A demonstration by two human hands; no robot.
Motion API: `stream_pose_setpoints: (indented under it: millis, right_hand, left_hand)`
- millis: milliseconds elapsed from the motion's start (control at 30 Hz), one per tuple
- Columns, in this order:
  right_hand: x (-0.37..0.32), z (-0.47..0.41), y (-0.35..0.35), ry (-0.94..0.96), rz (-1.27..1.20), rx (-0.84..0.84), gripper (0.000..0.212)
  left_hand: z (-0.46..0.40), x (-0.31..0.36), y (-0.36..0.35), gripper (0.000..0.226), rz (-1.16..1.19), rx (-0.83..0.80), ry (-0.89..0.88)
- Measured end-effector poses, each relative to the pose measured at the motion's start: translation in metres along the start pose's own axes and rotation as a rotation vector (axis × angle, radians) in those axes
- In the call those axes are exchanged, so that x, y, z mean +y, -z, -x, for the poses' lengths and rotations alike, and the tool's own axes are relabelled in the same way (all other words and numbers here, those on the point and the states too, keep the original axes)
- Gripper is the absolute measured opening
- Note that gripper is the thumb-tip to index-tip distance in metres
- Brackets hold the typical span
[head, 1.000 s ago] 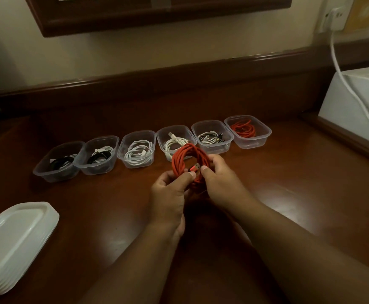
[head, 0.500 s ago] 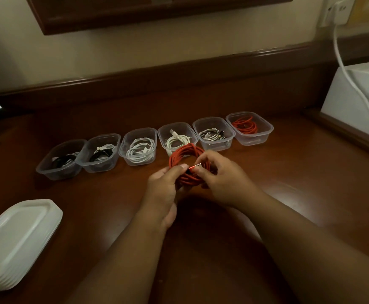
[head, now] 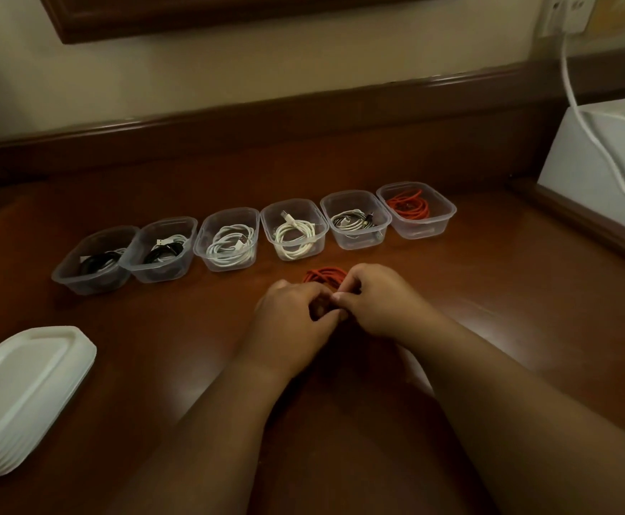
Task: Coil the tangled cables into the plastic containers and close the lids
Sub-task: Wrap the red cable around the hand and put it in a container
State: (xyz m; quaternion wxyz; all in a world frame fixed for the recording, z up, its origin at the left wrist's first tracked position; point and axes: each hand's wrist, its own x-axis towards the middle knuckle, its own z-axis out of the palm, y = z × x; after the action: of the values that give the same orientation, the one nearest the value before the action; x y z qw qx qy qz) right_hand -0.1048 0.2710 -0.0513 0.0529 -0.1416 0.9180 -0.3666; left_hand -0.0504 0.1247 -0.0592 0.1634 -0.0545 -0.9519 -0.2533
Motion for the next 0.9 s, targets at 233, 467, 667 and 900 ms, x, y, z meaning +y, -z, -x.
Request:
stream_pose_setpoints:
  millis: [233, 467, 667, 900]
  right_hand:
    - [0.003, -0.003, 0.010, 0.079, -0.068, -0.132, 0.014]
    - [0.008, -0.004, 0.014, 0.144, 0.039, -0.177, 0.022]
    - [0.009, -0.001, 0.022, 0.128, 0.126, -0.220, 0.025]
    - [0.013, -0.005, 0.018, 0.199, 0.304, -0.235, 0.020]
  left_hand:
    - [-0.002, -0.003, -0.005, 0.012, 0.188, -0.025, 0.146]
    - [-0.005, -0.010, -0.016, 0.005, 0.129, -0.070, 0.200]
    - [-0.008, -0.014, -0.025, 0.009, 0.221, -0.162, 0.251]
    - [-0.008, -0.013, -0.026, 0.012, 0.276, -0.138, 0.279]
